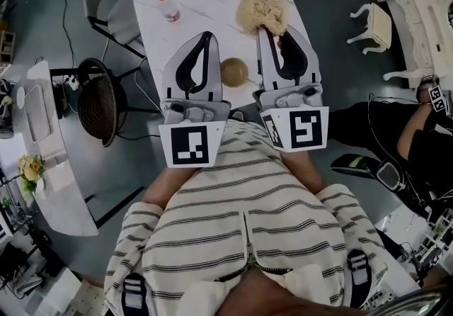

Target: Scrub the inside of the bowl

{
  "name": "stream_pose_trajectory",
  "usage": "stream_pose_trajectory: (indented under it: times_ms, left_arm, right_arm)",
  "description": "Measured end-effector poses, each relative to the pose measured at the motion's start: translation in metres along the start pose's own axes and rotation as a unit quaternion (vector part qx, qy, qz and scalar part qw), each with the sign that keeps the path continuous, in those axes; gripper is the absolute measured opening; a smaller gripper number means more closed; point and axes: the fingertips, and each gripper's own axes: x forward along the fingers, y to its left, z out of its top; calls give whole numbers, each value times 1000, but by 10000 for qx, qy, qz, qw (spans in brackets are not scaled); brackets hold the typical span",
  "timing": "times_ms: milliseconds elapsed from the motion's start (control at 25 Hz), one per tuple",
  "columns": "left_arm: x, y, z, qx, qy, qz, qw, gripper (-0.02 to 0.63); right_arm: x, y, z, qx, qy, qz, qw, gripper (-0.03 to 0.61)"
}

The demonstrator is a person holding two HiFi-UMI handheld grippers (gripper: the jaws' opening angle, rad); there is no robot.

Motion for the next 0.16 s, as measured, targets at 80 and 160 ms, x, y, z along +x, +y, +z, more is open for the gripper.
stream_pose_trajectory:
  times_ms: [80,160]
  left_arm:
    - [-1,0,-1,-23,17,-2,10000,5]
    - [-1,0,-3,-53,45,-3,10000,5]
  right_arm:
    - [-1,1,-1,3,13,9,10000,83]
    - [-2,2,-2,3,18,15,10000,83]
